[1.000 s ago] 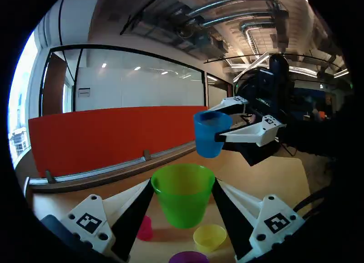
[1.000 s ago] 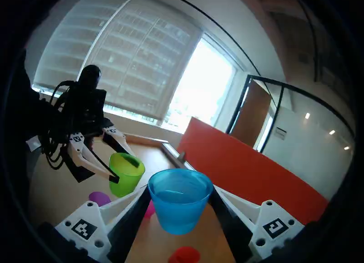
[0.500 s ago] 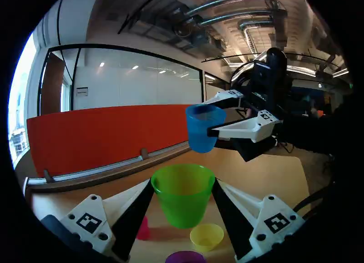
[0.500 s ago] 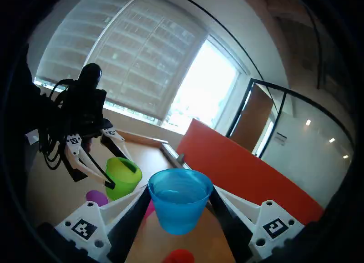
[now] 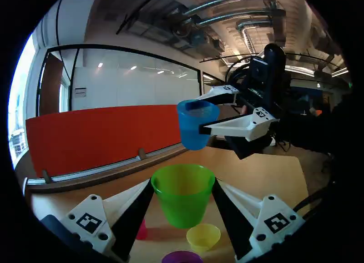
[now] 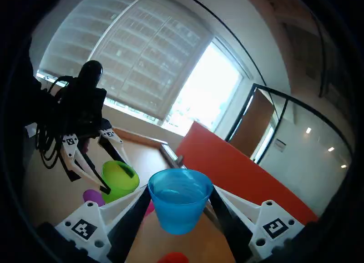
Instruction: Pour water
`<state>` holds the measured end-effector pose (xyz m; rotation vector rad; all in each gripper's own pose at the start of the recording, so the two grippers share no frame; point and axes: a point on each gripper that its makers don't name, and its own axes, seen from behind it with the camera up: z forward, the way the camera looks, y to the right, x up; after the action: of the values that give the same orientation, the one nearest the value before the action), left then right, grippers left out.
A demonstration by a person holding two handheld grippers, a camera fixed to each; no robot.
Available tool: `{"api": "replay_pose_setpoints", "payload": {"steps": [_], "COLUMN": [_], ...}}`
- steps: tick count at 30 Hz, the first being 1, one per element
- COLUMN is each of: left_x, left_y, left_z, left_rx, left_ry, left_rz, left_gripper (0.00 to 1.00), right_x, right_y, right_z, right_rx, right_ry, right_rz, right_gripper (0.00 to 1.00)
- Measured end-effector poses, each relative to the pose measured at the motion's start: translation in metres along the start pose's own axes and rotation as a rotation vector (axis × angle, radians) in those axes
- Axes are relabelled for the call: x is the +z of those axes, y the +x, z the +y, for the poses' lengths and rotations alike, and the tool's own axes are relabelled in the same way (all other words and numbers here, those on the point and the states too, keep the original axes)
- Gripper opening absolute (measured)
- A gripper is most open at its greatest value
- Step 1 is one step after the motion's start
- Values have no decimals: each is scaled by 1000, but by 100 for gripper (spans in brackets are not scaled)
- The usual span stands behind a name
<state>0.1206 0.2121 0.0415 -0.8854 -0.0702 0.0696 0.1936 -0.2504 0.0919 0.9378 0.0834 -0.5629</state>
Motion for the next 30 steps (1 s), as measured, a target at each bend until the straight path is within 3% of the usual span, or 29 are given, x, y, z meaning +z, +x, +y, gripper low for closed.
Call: {"api": "replay_pose_setpoints", "payload": {"steps": [30], "left_x": [3], "left_y": [-1], "left_z": [8], "left_rx": [8], "left_ry": [-17], "left_rz": [5], "left_gripper": [88], "right_x": [12], "right_y": [14], "right_z": [0], "right_rx": [-100], "right_ry": [11], "right_rz": [11], "right_gripper": [91]}}
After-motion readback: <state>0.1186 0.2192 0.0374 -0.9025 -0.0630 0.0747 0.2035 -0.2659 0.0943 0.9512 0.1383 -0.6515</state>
